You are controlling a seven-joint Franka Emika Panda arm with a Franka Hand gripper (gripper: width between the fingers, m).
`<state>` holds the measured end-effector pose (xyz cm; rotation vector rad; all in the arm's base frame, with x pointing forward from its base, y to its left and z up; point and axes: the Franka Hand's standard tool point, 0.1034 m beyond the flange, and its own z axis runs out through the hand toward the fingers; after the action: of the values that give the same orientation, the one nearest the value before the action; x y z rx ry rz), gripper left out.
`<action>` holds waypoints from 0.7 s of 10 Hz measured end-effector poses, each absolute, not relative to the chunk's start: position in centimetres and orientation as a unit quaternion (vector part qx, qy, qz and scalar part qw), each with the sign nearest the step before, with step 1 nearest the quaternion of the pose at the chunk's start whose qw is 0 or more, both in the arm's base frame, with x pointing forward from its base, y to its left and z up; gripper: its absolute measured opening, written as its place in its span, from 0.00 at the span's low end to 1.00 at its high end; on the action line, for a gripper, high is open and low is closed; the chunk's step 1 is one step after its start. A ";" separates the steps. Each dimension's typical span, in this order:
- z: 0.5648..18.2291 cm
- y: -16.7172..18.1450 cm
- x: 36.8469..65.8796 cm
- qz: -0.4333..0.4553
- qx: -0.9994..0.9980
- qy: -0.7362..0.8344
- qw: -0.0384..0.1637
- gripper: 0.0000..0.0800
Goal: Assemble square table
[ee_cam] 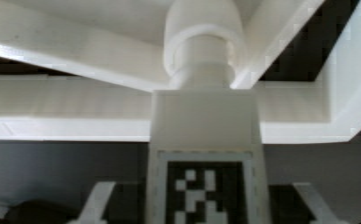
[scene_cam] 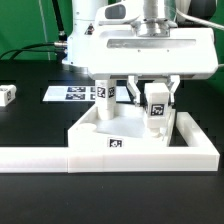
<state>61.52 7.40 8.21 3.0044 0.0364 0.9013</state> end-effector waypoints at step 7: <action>7.3 7.8 61.1 0.292 0.956 0.015 0.006 0.36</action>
Offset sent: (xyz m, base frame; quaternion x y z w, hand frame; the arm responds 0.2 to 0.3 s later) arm 0.0000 0.0000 0.0000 0.0000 0.0000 0.0000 1.0000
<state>61.11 7.79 7.30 2.9925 0.0469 0.9139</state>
